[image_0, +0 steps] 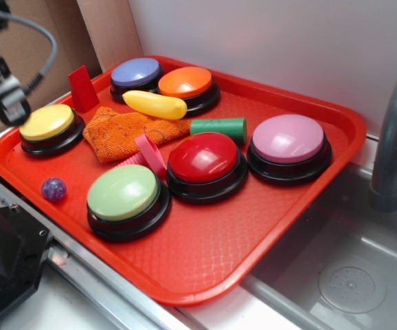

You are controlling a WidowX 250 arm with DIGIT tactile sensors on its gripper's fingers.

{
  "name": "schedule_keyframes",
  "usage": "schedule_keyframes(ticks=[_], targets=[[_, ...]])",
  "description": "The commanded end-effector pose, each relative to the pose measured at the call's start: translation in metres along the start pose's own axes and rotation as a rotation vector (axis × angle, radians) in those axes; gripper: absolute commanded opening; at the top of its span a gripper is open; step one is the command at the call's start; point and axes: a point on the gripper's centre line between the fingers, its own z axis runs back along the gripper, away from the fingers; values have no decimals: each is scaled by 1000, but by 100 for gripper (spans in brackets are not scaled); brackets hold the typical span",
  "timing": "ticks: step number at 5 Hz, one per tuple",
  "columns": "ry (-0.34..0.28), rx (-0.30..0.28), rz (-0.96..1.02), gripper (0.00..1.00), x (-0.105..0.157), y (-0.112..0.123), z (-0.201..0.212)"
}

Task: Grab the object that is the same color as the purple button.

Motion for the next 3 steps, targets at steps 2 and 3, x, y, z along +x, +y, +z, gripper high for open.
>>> schedule_keyframes(ticks=[2,3], targets=[[24,22,-5,100,5,11,-70],[56,38,7,100,4,16,-85]])
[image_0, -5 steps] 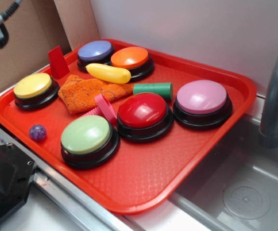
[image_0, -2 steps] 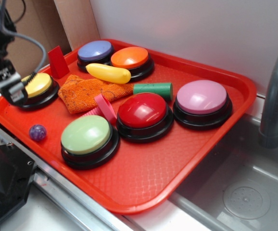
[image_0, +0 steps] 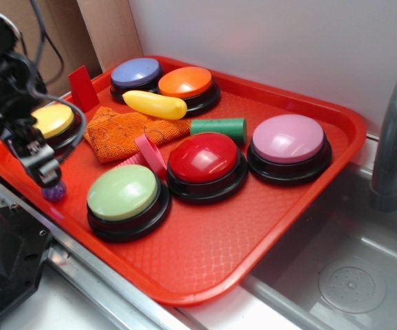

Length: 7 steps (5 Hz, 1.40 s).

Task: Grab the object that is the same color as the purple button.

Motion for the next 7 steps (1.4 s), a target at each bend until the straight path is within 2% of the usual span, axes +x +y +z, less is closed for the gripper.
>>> schedule_keyframes(ticks=[1,2,3,5,6,7], targets=[[10,30,29,100,6,13,-23],[23,26,44,100,5,15,-31],[4,15,59,0,4,17,-34],[10,0,116,0,9,16,-24],[-7,-24,232,0,20,20,9],[-5,-8,309,0,44,14,52]])
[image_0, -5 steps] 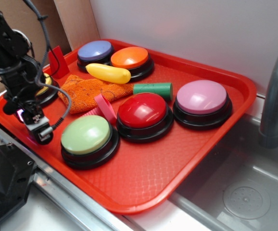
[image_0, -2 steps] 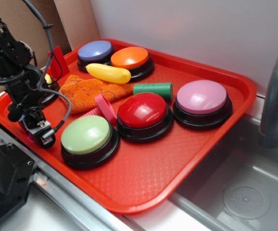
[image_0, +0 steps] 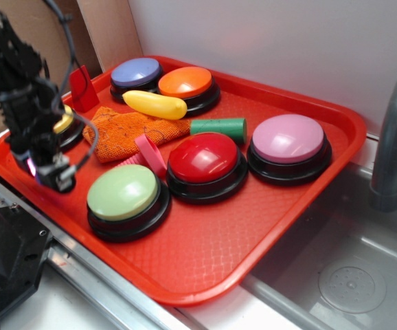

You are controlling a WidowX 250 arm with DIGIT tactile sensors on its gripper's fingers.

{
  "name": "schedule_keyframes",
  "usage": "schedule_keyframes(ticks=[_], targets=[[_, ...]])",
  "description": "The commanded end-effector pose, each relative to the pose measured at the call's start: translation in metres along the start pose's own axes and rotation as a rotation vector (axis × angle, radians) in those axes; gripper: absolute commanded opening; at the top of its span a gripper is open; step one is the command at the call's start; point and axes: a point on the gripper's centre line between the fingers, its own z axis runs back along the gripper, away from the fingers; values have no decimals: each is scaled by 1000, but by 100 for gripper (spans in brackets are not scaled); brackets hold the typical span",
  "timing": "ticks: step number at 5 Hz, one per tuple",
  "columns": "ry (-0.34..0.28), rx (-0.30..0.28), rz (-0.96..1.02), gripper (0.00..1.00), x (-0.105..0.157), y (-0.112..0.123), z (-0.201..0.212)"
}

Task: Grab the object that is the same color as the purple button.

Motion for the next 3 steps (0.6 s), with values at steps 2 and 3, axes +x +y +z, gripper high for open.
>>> schedule_keyframes(ticks=[2,3], targets=[[-118,-15,80,0,68,-43,133],[-148,30,75,0,71,-53,138]])
